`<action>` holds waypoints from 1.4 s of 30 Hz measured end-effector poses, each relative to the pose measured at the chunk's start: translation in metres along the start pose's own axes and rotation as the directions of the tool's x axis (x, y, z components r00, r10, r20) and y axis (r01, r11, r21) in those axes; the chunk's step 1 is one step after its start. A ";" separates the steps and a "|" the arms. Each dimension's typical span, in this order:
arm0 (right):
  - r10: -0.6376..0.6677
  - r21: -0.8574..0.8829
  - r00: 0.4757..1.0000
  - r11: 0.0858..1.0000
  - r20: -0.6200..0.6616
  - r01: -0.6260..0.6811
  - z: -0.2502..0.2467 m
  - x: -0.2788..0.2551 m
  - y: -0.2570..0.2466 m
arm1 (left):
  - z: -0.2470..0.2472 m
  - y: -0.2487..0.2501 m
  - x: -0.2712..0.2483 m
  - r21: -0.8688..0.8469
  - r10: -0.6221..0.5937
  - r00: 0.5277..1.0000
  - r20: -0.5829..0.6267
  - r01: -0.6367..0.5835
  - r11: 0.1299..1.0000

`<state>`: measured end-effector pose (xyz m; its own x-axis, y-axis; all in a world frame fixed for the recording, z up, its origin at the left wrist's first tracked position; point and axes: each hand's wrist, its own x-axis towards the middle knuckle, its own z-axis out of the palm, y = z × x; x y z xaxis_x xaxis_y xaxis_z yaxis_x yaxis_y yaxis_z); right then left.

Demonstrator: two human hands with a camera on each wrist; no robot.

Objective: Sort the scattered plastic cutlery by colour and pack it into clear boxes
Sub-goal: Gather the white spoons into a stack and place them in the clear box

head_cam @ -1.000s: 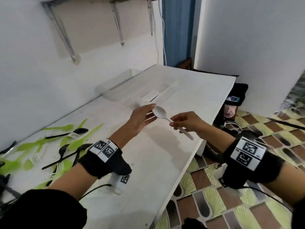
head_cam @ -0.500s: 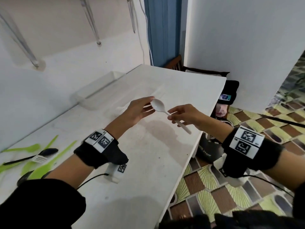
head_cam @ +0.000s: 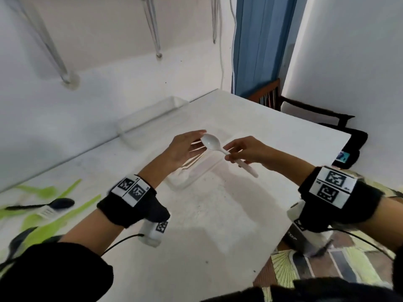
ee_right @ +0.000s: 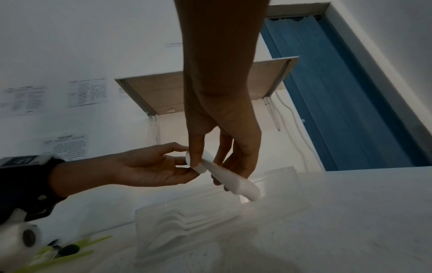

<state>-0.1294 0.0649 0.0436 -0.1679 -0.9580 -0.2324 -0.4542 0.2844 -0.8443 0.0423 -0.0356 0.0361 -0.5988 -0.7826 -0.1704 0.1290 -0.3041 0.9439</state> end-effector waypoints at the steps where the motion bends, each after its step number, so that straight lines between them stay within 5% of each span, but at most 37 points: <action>1: -0.019 -0.026 1.000 0.999 0.017 0.019 0.000 0.007 -0.002 | -0.005 0.000 0.000 0.005 0.003 1.000 -0.023 -0.003 1.000; 15: -0.245 -0.169 0.914 0.935 0.322 0.310 -0.001 0.114 -0.030 | -0.057 0.005 0.009 -0.020 0.051 0.938 -0.343 -0.061 0.998; 24: -0.296 -0.242 0.823 0.859 0.485 0.452 -0.009 0.170 -0.021 | -0.061 -0.008 0.023 0.209 0.109 0.908 -0.405 -0.024 0.978; 27: -0.338 -0.279 0.780 0.798 0.527 0.535 -0.016 0.184 -0.013 | -0.061 -0.014 0.022 0.511 0.174 0.914 -0.365 0.041 0.858; 31: -0.420 -0.200 0.719 0.771 0.553 0.604 -0.024 0.197 -0.002 | -0.061 -0.021 0.020 0.804 0.224 0.945 -0.239 0.063 0.591; 37: -0.444 -0.204 0.650 0.708 0.617 0.676 -0.028 0.207 0.010 | -0.063 -0.026 0.018 0.944 0.052 0.986 -0.158 0.135 0.302; 42: -0.510 -0.160 0.618 0.680 0.598 0.716 -0.033 0.205 0.015 | -0.058 -0.028 0.017 0.979 0.024 0.990 -0.137 0.132 0.158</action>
<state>-0.1996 -0.1258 -0.0002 0.6516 -0.7585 -0.0019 -0.5686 -0.4868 -0.6631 0.0744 -0.0721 -0.0100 -0.4815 -0.8567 -0.1850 -0.8321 0.3805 0.4036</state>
